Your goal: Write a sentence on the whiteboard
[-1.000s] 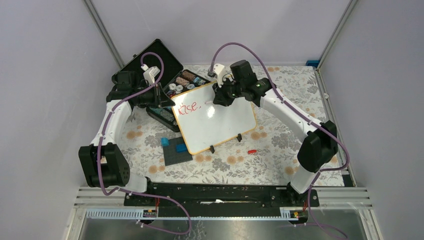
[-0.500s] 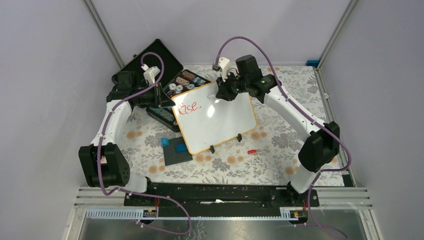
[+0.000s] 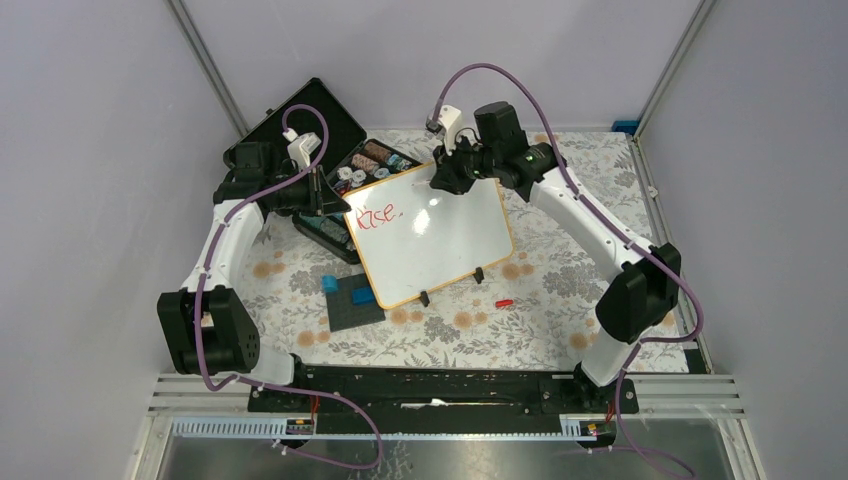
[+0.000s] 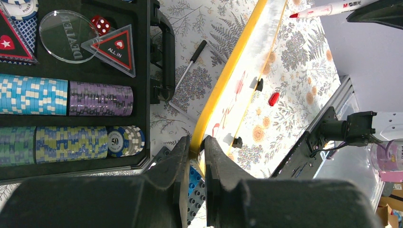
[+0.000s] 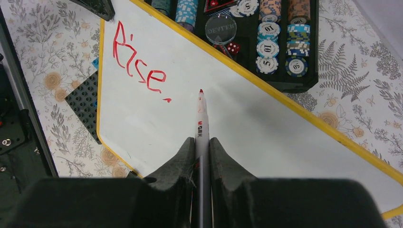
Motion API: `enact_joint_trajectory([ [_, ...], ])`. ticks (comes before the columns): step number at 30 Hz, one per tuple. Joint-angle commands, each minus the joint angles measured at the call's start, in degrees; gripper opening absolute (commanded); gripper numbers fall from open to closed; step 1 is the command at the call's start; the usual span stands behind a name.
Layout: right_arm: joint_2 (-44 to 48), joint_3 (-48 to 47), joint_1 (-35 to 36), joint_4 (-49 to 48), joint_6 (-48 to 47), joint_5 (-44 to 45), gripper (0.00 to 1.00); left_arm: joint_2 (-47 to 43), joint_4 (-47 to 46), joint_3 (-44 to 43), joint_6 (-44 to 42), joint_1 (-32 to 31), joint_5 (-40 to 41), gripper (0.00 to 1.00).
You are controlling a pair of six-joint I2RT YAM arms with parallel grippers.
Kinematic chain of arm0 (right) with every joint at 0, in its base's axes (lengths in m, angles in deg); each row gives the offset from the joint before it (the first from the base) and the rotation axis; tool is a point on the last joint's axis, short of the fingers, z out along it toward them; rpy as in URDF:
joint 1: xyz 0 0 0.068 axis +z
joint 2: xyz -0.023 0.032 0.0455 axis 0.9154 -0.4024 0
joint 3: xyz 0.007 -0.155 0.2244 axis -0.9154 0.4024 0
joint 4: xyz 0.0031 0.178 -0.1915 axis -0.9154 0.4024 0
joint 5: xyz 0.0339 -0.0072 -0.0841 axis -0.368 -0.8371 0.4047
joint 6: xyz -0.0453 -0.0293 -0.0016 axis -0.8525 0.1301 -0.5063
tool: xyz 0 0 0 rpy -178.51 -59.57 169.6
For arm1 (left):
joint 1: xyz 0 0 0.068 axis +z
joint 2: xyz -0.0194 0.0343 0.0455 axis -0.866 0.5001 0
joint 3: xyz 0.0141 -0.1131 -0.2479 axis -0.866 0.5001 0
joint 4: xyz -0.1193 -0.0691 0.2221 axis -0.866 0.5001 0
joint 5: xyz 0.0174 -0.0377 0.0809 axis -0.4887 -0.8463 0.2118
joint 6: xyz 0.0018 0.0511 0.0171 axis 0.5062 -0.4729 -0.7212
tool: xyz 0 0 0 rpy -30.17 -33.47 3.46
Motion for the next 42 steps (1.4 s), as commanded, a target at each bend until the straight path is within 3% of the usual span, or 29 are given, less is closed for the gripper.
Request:
enact_joint_trajectory([
  [1,-1.02,-2.72,-0.15,0.0,0.62,-2.29,0.0,-1.69,-1.49,-0.54,-1.46,-1.04,1.5,0.0],
  [27,1.42,3.33,1.18,0.21,-0.35,-1.04,0.0,-1.81,-1.44,-0.54,-1.41,-1.27,1.71,0.0],
  [42,-0.87,0.87,1.19,-0.81,0.16,2.37,0.0,-1.78,-1.49,-0.54,-1.53,-1.35,1.74,0.0],
])
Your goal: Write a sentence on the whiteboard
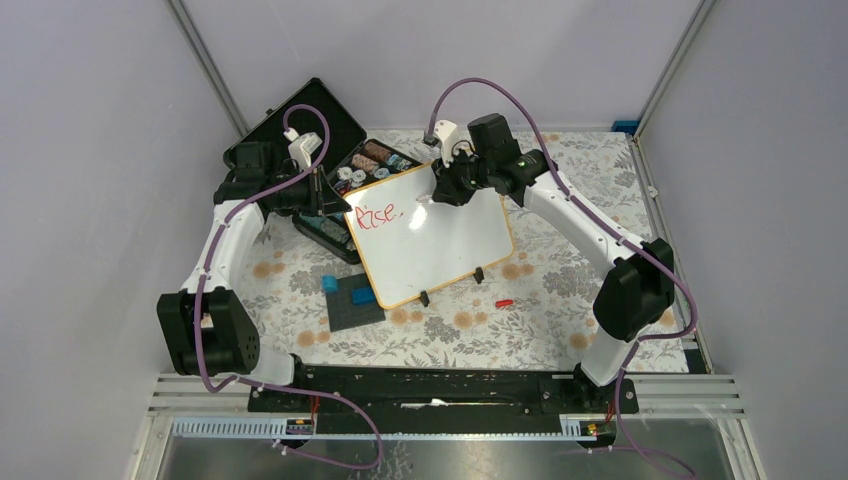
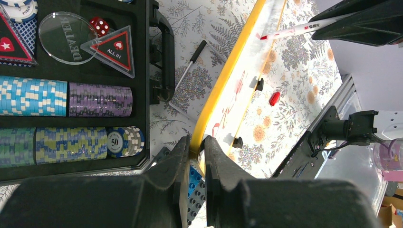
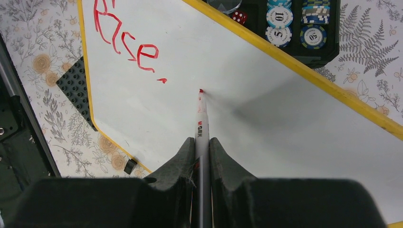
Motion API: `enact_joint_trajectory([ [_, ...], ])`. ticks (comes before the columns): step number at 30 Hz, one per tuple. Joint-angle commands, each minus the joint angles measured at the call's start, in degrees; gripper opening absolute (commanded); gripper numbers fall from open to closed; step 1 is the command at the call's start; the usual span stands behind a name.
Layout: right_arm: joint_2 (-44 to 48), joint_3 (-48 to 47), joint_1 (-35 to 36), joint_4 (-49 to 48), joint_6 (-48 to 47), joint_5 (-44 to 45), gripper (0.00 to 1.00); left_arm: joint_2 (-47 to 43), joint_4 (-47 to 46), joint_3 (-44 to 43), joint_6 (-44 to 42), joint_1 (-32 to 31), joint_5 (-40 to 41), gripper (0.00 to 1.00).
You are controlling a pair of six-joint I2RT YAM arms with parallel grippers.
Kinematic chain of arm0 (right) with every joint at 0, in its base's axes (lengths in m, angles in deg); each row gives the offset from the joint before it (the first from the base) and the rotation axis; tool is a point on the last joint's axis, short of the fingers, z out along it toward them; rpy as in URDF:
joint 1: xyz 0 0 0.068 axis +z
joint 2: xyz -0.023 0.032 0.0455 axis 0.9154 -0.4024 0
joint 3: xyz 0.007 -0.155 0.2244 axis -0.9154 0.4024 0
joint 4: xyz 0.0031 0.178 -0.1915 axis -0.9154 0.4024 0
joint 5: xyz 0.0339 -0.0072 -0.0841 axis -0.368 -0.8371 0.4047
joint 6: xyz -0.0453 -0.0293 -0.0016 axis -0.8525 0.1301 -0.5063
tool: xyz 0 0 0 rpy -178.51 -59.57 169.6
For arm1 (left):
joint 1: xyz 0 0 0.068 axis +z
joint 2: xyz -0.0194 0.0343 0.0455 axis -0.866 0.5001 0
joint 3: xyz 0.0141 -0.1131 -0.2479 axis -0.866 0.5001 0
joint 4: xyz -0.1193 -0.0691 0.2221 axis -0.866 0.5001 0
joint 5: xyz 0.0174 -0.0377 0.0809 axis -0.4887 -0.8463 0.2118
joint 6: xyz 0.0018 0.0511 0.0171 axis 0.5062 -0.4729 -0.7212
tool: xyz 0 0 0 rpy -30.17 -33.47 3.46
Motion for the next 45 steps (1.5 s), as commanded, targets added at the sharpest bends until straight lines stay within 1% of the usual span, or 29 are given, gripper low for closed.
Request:
enact_joint_trajectory([
  [1,0.36,-2.6,0.41,-1.78,0.12,1.1,0.0,-1.44,-1.49,-0.46,-1.32,-0.99,1.44,0.0],
  [14,-1.6,-4.54,2.98,-1.82,0.0,1.35,0.0,-1.35,-1.45,-0.45,-1.59,-1.02,1.37,0.0],
  [22,-1.42,-3.11,3.68,-1.8,-0.54,1.71,0.0,-1.44,-1.49,-0.41,-1.53,-0.98,1.39,0.0],
  [29,-0.43,-2.31,3.53,-1.83,-0.47,1.87,0.0,-1.44,-1.49,-0.4,-1.51,-0.98,1.36,0.0],
  [34,1.49,-3.3,1.2,-1.86,1.36,-1.0,0.0,-1.66,-1.49,-0.28,-1.58,-0.99,1.52,0.0],
  [45,2.65,-0.17,0.67,-1.89,-0.17,0.78,0.0,-1.57,-1.49,-0.36,-1.43,-1.12,1.41,0.0],
])
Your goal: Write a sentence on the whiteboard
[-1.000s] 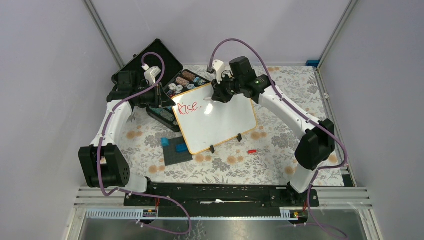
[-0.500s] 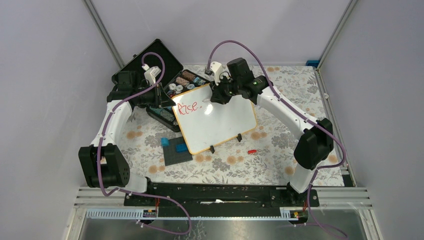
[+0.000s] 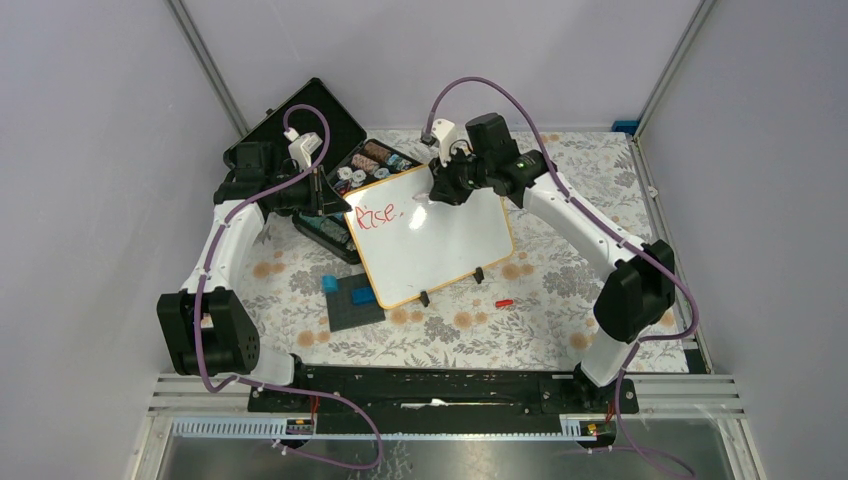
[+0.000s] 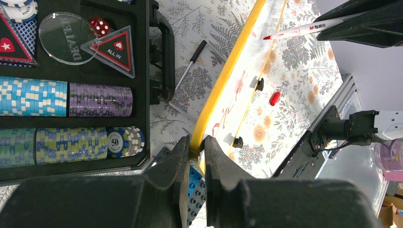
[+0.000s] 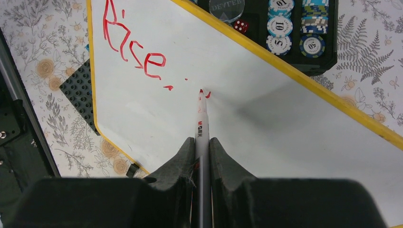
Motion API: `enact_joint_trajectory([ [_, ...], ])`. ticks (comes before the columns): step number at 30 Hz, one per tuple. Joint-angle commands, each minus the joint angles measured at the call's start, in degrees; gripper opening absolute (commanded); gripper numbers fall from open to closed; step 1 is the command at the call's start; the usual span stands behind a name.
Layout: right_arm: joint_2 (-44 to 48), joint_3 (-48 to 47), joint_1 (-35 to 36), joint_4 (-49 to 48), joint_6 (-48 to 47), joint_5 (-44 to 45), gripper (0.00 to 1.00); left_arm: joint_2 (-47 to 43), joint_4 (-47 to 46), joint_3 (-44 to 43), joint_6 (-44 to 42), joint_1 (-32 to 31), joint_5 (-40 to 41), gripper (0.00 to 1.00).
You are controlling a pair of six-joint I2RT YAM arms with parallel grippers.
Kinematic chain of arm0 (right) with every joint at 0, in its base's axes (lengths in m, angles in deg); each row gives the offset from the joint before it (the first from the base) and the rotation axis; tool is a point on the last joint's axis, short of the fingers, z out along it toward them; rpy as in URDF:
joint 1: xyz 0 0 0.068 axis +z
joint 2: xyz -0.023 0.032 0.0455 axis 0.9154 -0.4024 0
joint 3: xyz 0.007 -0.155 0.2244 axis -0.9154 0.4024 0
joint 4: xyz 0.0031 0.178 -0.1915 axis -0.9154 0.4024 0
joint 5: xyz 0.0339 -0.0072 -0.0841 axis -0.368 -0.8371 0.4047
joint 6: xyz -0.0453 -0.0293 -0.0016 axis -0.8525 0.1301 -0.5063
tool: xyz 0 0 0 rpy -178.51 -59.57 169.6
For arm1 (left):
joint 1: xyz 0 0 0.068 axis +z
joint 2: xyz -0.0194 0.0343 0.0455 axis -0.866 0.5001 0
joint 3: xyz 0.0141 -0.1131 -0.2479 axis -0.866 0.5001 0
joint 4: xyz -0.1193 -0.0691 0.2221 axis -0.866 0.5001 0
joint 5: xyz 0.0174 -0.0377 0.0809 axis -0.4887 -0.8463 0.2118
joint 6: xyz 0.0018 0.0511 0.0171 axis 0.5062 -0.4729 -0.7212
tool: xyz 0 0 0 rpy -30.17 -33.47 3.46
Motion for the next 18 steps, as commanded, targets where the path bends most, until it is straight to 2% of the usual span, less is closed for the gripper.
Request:
enact_joint_trajectory([
  [1,2.02,0.16,-0.15,-1.01,-0.62,0.32,0.0,-1.55,-1.49,-0.42,-1.29,-1.09,1.4,0.0],
  [18,0.02,-0.72,-0.17,-0.97,-1.75,3.1,0.0,-1.5,-1.49,-0.29,-1.47,-1.03,1.53,0.0],
])
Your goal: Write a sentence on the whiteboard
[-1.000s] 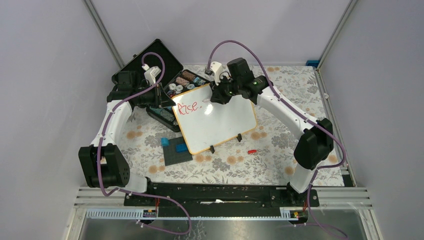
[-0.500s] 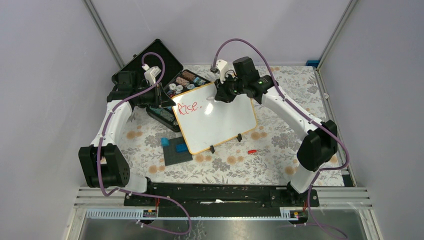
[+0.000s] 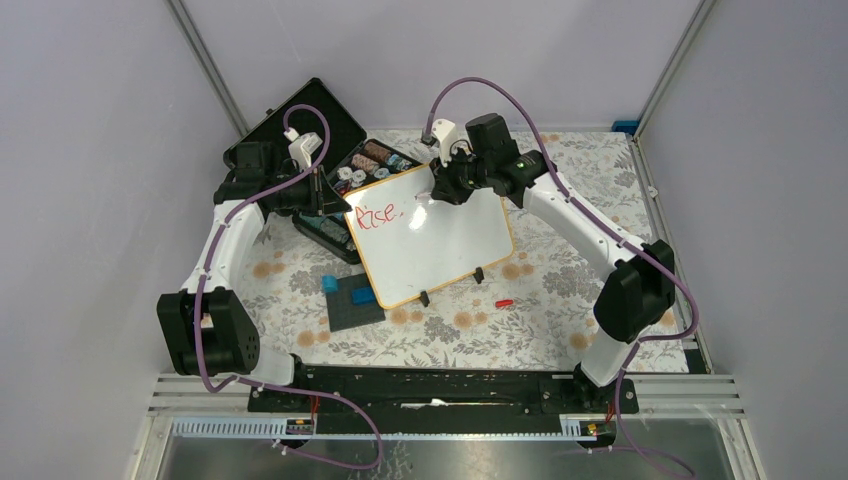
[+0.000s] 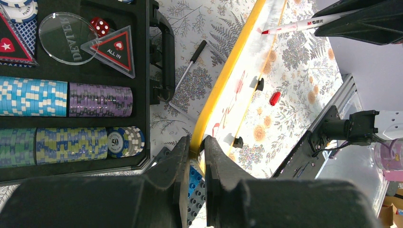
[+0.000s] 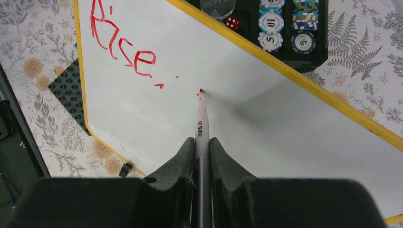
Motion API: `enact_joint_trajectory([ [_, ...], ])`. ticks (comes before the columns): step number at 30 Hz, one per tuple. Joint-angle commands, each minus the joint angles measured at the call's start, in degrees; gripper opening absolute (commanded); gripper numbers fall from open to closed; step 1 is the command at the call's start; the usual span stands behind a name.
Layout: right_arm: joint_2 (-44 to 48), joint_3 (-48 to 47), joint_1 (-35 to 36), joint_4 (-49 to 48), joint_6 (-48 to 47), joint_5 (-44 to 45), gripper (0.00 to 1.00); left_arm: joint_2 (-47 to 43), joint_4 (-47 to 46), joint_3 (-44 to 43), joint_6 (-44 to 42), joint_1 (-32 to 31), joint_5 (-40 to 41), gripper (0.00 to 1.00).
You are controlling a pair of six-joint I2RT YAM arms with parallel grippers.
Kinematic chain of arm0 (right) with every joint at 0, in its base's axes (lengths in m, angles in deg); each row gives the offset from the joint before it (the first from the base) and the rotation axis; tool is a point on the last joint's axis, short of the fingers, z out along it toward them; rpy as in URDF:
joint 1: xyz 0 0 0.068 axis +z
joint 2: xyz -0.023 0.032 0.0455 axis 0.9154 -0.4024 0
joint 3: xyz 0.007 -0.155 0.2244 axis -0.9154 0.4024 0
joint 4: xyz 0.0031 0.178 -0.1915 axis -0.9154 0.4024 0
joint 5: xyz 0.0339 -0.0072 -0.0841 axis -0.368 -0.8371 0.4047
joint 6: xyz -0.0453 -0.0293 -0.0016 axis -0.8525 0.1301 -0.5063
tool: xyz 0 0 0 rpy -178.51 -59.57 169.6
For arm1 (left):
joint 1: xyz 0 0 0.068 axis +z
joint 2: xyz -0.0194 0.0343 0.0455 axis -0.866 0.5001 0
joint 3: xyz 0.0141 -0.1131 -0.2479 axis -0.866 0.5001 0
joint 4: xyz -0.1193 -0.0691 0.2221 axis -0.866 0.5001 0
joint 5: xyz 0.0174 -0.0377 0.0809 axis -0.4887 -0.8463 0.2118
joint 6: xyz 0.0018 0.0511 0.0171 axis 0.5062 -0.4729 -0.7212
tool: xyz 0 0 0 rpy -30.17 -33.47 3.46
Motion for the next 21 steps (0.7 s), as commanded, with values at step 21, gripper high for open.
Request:
enact_joint_trajectory([
  [21,-2.62,-3.44,1.41,-1.0,0.14,-0.48,0.0,-1.99,-1.47,0.05,-1.62,-1.02,1.46,0.0],
])
